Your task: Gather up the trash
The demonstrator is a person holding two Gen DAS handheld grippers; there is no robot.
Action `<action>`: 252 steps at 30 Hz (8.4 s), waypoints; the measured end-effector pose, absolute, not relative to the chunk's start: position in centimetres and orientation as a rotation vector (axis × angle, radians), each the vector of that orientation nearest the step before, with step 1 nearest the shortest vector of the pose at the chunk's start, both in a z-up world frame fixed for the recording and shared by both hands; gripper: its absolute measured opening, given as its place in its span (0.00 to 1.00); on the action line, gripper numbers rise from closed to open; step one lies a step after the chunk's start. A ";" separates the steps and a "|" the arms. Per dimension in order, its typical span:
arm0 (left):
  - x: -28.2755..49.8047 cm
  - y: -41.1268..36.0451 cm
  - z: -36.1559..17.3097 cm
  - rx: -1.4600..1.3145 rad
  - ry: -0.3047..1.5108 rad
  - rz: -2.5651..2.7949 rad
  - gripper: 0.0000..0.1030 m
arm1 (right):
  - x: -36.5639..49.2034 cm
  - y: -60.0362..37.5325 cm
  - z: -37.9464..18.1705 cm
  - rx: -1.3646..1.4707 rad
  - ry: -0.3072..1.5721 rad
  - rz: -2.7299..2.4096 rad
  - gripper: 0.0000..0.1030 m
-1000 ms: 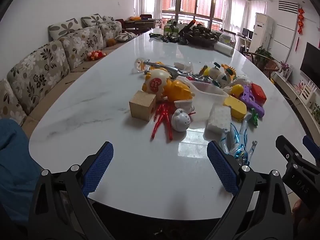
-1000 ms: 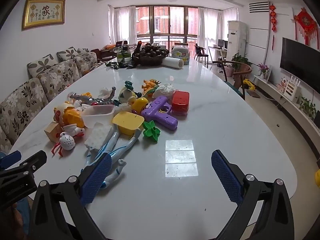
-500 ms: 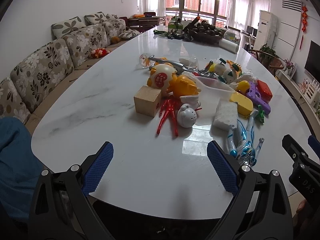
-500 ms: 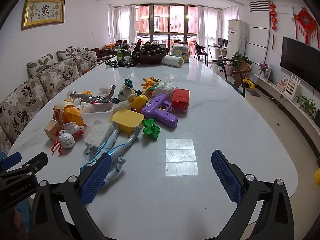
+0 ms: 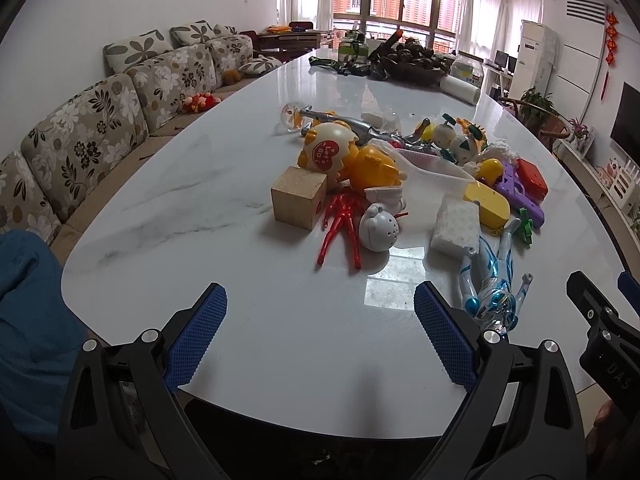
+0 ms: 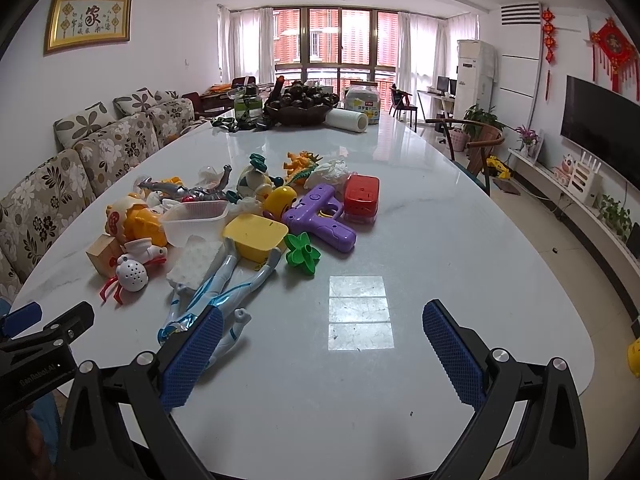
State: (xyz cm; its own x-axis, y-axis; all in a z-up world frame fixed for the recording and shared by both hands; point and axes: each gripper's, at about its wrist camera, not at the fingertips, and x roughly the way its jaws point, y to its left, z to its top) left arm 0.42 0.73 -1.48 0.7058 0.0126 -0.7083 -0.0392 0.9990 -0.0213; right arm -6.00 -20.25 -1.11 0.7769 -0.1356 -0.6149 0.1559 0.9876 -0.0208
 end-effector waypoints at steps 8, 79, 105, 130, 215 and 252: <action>0.4 0.4 -1.5 -0.031 0.787 0.008 0.89 | -6.0 -20.1 -1.1 0.028 0.667 -0.154 0.96; -2.0 9.4 -1.4 -0.186 0.764 0.081 0.90 | -0.4 -12.4 -5.3 0.088 0.891 -0.046 0.96; 4.6 -3.7 -2.8 0.026 0.716 -0.080 0.89 | -6.8 -25.2 -0.7 0.161 0.662 0.040 0.70; -7.7 -1.2 3.8 0.083 0.548 -0.368 0.29 | -13.0 -22.5 0.9 0.119 0.683 0.371 0.70; -11.1 -0.6 -10.5 0.242 0.951 -0.456 0.36 | -14.4 -18.7 -9.3 0.022 1.064 0.720 0.28; -8.6 2.7 -7.4 -0.039 0.861 -0.475 0.83 | 13.3 -17.3 -4.9 -0.330 0.969 0.608 0.71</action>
State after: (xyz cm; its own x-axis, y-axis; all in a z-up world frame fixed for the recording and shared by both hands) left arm -8.60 2.73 -7.41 0.5548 -0.4172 -0.7199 0.3864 0.8954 -0.2211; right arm 13.29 -17.28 -4.86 0.4197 0.3323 -0.8446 -0.6156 0.7880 0.0041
